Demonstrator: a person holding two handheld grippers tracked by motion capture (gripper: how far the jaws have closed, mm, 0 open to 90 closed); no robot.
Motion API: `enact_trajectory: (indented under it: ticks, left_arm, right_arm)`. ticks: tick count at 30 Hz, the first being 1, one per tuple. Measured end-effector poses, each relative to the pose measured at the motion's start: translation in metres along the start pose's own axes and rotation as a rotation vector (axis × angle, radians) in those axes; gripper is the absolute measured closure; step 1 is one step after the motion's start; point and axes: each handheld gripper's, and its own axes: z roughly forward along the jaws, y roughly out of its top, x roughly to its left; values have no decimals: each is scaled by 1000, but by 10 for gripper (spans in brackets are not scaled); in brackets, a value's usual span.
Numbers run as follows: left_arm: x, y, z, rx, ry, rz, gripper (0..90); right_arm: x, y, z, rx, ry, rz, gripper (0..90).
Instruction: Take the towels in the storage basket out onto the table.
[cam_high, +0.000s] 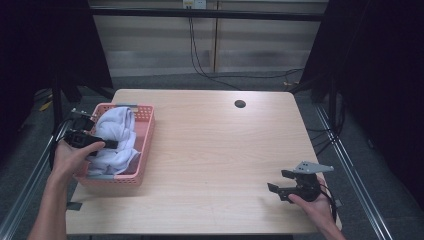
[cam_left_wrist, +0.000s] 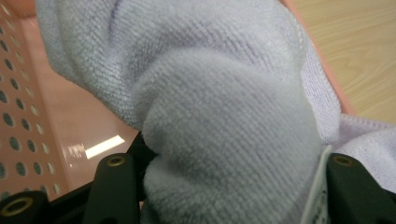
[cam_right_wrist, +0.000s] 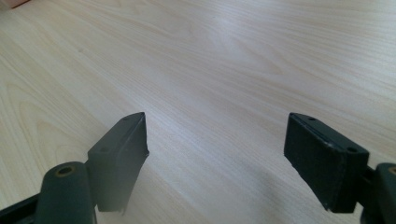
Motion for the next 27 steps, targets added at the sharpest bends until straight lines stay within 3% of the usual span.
enact_trajectory:
  ticks: [1,11,15,18,21,27]
  left_arm:
    - [1,1,-3,7,2,22,448]
    - [4,15,-25,-65,-8,11,451]
    - [-1,18,-35,-84,-5,30,451]
    - [-3,19,-39,-116,8,19,451]
    - [-4,19,-43,-113,-1,6,451]
    - [-7,21,-49,-127,0,18,451]
  right_arm:
    - [0,0,0,1,0,-1,216]
    - [-3,1,2,7,2,3,216]
    - [-2,1,2,6,0,4,216]
    - [-1,0,0,4,3,6,216]
    - [-2,0,-1,-1,-1,6,216]
    - [-2,-1,-3,-2,-10,4,215]
